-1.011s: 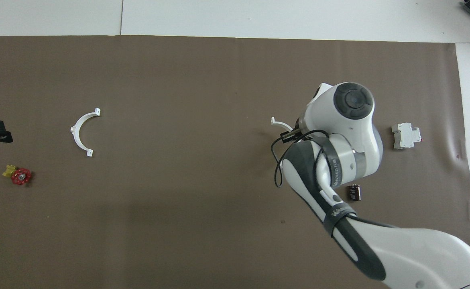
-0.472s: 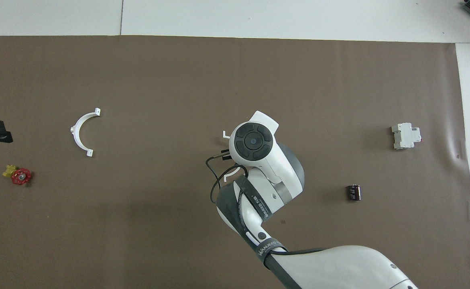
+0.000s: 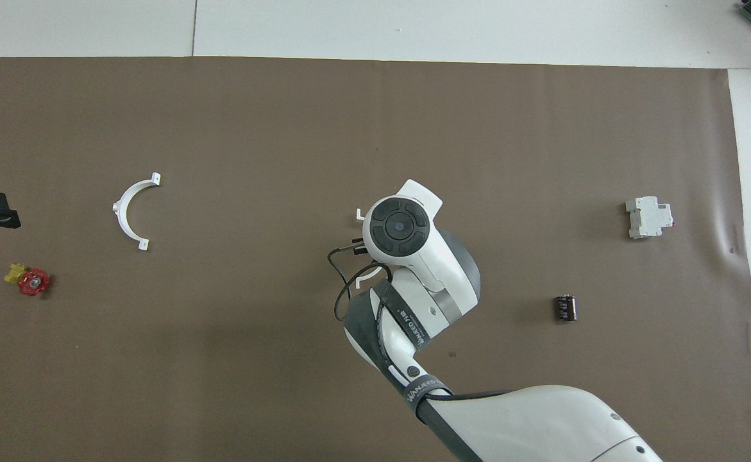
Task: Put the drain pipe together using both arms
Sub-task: 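Lower the clamp half onto the table centre with the right gripper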
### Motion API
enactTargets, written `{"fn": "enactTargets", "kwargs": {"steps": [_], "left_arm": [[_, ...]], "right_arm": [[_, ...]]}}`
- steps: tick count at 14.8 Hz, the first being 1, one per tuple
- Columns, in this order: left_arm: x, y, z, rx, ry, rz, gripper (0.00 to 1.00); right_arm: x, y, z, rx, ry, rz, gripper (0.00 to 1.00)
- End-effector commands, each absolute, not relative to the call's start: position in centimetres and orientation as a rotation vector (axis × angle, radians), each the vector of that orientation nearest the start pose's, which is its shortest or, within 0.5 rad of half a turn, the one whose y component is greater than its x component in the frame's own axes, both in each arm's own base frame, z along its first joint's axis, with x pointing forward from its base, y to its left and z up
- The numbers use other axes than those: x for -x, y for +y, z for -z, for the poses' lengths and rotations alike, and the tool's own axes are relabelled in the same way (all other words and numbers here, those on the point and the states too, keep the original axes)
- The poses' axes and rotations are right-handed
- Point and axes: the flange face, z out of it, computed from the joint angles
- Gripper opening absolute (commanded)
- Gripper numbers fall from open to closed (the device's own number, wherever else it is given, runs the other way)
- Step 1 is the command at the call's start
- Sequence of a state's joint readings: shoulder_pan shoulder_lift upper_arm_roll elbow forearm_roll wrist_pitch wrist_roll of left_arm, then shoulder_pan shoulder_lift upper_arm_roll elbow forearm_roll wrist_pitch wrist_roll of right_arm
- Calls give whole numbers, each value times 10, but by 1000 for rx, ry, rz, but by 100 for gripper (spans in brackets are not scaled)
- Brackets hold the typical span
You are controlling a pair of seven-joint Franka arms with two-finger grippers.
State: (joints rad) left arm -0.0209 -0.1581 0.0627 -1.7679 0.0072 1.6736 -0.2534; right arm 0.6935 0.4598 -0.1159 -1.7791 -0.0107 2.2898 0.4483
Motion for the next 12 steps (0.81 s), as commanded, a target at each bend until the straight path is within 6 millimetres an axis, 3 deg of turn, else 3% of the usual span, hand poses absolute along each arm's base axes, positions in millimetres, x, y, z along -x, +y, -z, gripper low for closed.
{"fn": "enactTargets", "kwargs": {"steps": [1,8,12], "left_arm": [[-510,27,-629,3114,-460,88,100],[-510,27,-628,3114,-460,86,100],[-511,27,-628,3114,-460,86,100]], "right_arm": [[-556,362,-304,3171,-280,170,0],[-555,363,-300,3146,-460,183,0],[-553,360,-292,3146,-405,165,0]]}}
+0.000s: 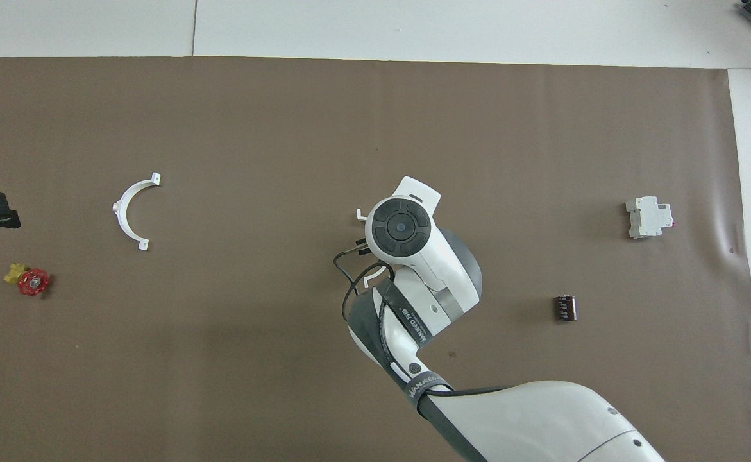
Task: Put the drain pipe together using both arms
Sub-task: 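Lower the clamp half onto the table centre with the right gripper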
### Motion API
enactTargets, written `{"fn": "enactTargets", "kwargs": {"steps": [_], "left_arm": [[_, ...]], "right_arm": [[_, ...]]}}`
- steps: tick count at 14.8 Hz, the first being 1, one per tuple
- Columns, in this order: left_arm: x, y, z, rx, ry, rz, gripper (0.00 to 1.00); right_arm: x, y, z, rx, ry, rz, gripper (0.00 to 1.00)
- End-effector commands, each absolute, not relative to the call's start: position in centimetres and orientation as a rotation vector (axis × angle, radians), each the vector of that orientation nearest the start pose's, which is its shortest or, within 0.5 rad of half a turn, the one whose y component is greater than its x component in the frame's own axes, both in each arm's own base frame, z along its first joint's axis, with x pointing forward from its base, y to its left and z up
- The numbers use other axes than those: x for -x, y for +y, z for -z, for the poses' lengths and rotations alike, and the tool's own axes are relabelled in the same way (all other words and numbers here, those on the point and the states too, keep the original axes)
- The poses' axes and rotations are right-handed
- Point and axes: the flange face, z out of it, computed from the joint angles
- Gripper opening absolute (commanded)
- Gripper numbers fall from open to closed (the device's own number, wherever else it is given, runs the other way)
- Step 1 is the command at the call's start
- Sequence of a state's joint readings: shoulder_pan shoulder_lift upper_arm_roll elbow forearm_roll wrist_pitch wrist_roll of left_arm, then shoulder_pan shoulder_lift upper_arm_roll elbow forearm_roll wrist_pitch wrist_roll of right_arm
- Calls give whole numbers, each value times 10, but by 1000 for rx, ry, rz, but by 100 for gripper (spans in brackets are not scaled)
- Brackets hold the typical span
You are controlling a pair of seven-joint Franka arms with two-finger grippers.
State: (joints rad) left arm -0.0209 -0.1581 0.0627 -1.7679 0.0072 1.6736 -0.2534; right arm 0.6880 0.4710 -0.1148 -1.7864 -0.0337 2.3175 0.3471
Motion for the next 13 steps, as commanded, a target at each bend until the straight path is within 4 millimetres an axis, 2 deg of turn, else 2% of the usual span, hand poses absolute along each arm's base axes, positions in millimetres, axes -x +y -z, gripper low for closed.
{"fn": "enactTargets", "kwargs": {"steps": [1,7,9,11,13], "left_arm": [[-510,27,-628,3114,-460,86,100],[-510,27,-628,3114,-460,86,100],[-511,26,-627,3114,-458,83,100],[-511,27,-628,3114,-460,86,100],[-511,27,-627,3114,-460,83,100]], "right_arm": [[-552,361,-292,3153,-344,164,0],[-551,361,-291,3156,-300,160,0],[-551,361,-292,3157,-298,158,99],[-554,359,-306,3155,-289,166,100],[-565,337,-342,3147,-225,190,100]]}}
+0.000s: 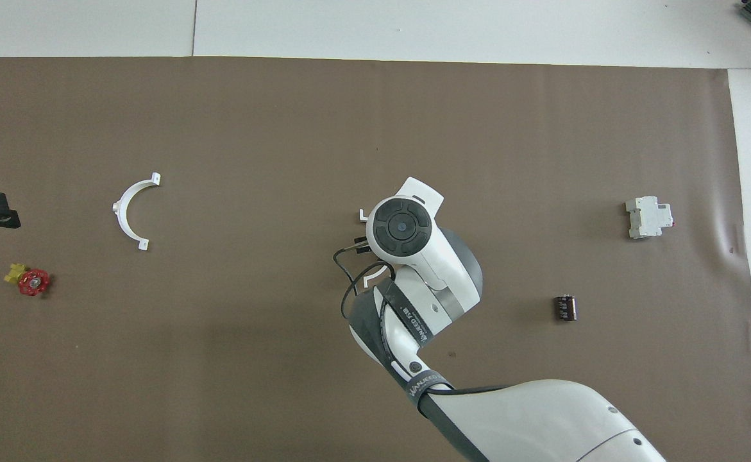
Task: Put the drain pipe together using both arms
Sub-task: 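Release and withdraw the right gripper while the left gripper reaches the other clamp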
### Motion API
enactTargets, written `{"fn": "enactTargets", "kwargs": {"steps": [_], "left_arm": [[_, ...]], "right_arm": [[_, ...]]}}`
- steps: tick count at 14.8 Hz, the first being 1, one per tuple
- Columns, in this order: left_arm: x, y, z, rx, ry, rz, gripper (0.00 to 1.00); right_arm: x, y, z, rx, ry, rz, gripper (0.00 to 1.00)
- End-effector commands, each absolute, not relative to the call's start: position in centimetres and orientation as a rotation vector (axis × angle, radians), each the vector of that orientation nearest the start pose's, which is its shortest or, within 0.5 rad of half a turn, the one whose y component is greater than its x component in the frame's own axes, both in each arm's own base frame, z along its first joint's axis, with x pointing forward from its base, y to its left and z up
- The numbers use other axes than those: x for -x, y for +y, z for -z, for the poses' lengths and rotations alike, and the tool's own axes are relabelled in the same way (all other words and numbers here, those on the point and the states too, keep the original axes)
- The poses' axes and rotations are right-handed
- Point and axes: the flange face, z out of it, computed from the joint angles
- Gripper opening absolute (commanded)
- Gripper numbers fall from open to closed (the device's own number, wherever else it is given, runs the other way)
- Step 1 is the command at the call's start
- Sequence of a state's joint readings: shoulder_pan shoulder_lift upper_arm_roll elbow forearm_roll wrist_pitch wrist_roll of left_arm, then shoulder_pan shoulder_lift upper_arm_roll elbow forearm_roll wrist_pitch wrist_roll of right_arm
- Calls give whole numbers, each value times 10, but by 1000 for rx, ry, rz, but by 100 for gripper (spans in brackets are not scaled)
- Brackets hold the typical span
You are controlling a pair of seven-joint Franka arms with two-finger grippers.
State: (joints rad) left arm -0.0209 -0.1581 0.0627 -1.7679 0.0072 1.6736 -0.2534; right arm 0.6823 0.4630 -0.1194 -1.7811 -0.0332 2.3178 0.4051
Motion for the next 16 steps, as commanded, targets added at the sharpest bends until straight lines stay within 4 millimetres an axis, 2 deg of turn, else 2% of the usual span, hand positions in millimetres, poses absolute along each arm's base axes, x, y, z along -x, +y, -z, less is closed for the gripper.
{"fn": "enactTargets", "kwargs": {"steps": [1,5,7,10,12,14,16], "left_arm": [[-512,27,-628,3114,-465,105,100],[-518,29,-631,3115,-468,175,100],[-520,14,-633,3121,-423,201,100],[-518,6,-628,3126,-380,185,100],[-519,0,-620,3131,-353,230,100],[-510,0,-599,3132,-354,324,100],[-511,-1,-593,3132,-350,377,100]], "right_arm": [[-575,314,-363,3144,-168,204,100],[-599,222,-441,3135,-2,246,100],[-603,179,-472,3143,38,238,100],[-598,112,-515,3151,113,209,100],[-588,79,-535,3163,192,125,100],[-574,44,-552,3167,246,59,100],[-560,8,-562,3171,210,-14,100]]}}
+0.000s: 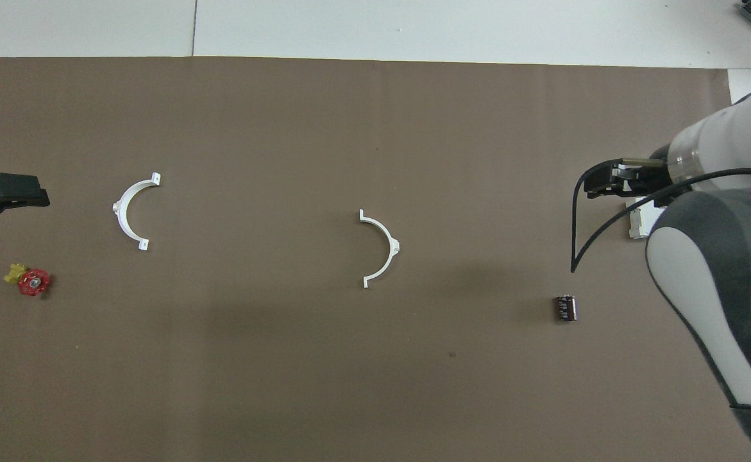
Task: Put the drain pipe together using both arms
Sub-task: 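Release and withdraw the right gripper while the left gripper reaches the other clamp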
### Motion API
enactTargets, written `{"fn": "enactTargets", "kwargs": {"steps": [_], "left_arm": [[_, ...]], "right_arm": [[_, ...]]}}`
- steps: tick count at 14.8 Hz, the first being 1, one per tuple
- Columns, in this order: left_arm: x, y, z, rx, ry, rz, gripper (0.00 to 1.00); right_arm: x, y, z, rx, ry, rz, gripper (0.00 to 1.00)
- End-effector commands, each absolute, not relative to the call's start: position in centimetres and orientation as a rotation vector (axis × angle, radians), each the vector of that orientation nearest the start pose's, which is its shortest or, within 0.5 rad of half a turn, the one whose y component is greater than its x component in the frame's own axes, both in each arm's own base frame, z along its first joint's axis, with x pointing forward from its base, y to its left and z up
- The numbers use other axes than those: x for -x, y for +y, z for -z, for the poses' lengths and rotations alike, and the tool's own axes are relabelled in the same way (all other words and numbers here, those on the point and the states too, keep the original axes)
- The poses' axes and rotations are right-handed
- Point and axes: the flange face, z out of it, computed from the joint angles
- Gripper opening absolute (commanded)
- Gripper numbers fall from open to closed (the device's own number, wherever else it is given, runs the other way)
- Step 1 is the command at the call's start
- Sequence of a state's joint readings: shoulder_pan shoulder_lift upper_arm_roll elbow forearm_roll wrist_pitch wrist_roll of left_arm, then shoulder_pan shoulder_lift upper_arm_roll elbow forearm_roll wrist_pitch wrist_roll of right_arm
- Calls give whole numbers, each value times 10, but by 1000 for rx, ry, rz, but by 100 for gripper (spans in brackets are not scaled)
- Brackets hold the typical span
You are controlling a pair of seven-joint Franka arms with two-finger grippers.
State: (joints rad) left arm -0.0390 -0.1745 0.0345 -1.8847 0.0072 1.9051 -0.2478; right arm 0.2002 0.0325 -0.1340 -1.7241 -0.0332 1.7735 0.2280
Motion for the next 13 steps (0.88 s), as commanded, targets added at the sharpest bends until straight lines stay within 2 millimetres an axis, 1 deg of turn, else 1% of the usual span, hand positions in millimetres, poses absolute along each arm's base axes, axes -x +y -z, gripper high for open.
{"fn": "enactTargets", "kwargs": {"steps": [1,2,3,4,5,6,7,8,9,10,11,12,13], "left_arm": [[-512,-2,-591,3133,-338,370,100],[-514,-2,-587,3135,-294,359,100],[-518,-2,-579,3136,-203,328,100],[-522,-2,-565,3138,-156,282,100],[-525,-1,-549,3139,-141,234,100],[-529,-2,-524,3140,-141,186,100],[-536,-1,-506,3139,-143,166,100],[-544,-2,-490,3137,-148,159,100],[-554,-2,-471,3135,-152,154,100],[-564,-2,-454,3134,-152,173,100],[-572,-3,-435,3132,-156,186,100],[-575,3,-419,3129,-178,222,100],[-574,7,-408,3127,-185,253,100]], "right_arm": [[-554,-12,-564,3171,196,-34,100],[-552,-26,-561,3172,158,-58,100],[-551,-39,-561,3172,109,-60,100],[-549,-53,-559,3171,118,-68,100],[-548,-59,-558,3170,135,-69,100],[-551,-57,-564,3172,126,-40,100],[-552,-54,-572,3176,107,-25,100],[-549,-55,-582,3177,93,-28,100],[-547,-58,-595,3176,16,-35,100],[-545,-59,-603,3170,-48,-47,100],[-543,-60,-610,3169,-57,-52,100],[-542,-59,-618,3170,-59,-38,100],[-541,-58,-629,3175,-58,-19,100]]}}
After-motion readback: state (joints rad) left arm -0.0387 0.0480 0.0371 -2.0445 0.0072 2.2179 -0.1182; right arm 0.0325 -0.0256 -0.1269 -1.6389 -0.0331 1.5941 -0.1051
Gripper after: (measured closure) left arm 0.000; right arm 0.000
